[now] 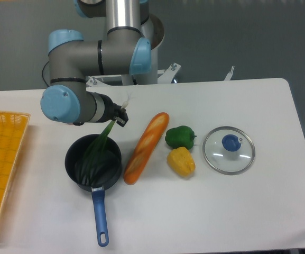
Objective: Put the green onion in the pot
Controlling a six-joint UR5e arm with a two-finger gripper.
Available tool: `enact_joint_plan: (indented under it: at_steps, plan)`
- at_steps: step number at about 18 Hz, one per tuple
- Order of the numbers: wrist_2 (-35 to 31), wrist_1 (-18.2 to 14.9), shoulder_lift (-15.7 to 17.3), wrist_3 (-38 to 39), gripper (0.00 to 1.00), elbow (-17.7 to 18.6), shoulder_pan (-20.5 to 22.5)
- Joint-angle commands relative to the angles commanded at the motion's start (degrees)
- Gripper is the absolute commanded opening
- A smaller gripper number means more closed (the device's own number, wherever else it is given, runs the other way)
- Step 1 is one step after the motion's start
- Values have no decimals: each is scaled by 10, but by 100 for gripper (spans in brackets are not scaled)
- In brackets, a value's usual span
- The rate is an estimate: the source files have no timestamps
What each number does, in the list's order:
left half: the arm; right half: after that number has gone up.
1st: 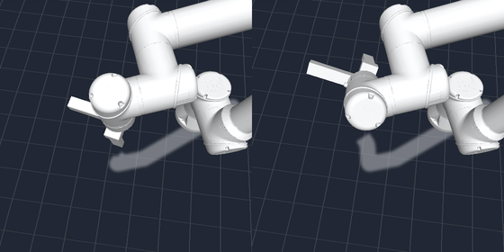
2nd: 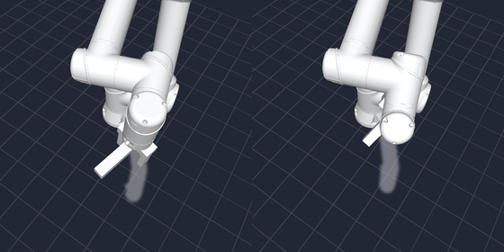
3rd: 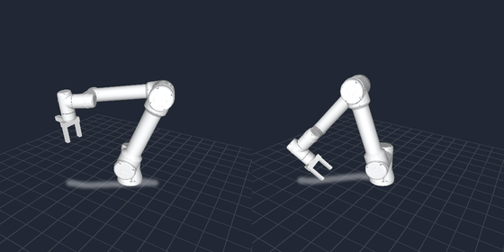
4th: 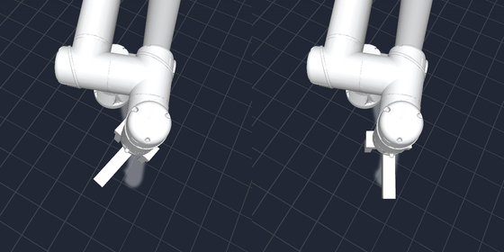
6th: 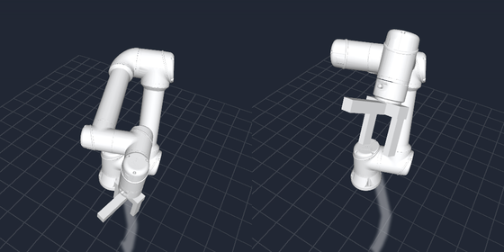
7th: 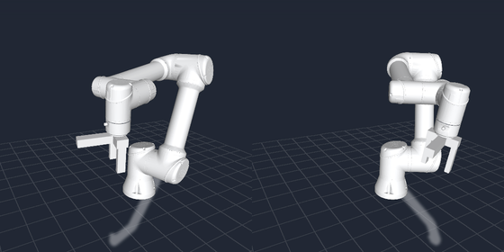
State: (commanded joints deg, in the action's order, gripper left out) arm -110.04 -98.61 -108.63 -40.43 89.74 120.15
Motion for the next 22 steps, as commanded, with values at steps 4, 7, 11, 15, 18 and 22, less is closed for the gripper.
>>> enact_joint_plan:
  at_steps: [4, 7, 11, 15, 18, 22]
  plan:
    - [-6, 0, -3, 1, 70, 2, -1]
    - [-6, 0, -5, 1, 93, 0, -2]
    - [-2, 1, -4, 0, 100, -2, -1]
    - [0, 39, 0, -6, 100, -16, 4]
    - [3, 89, 3, -6, 100, -17, 8]
    - [9, 141, 2, -6, 100, -18, 18]
